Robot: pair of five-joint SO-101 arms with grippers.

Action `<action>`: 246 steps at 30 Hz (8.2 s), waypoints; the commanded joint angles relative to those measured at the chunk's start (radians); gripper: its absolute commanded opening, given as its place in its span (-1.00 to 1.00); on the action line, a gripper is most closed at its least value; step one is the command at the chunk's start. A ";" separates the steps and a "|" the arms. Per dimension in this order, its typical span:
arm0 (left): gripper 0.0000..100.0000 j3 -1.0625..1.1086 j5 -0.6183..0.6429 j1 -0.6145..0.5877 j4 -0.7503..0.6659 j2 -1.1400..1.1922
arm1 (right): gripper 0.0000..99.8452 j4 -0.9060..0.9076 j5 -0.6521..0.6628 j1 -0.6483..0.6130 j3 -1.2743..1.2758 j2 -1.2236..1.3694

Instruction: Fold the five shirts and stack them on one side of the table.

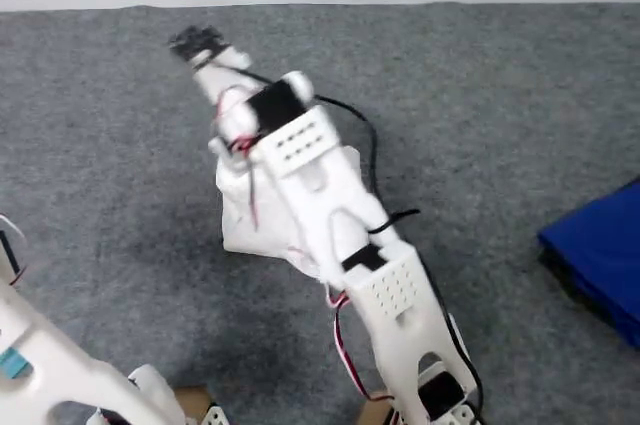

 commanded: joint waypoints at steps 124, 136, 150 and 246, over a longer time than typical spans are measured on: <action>-1.00 0.248 -0.009 -0.002 -0.023 -0.433 | -0.98 -0.119 0.138 0.371 0.060 0.268; -1.00 0.242 -0.009 -0.002 -0.025 -0.439 | -0.98 0.019 0.138 0.272 -0.265 0.263; -1.00 0.242 -0.009 -0.002 -0.018 -0.439 | -0.98 -0.156 0.138 0.045 -0.284 0.357; -1.00 0.344 -0.005 0.115 0.009 -0.686 | -0.98 -0.047 0.238 0.386 -0.381 0.427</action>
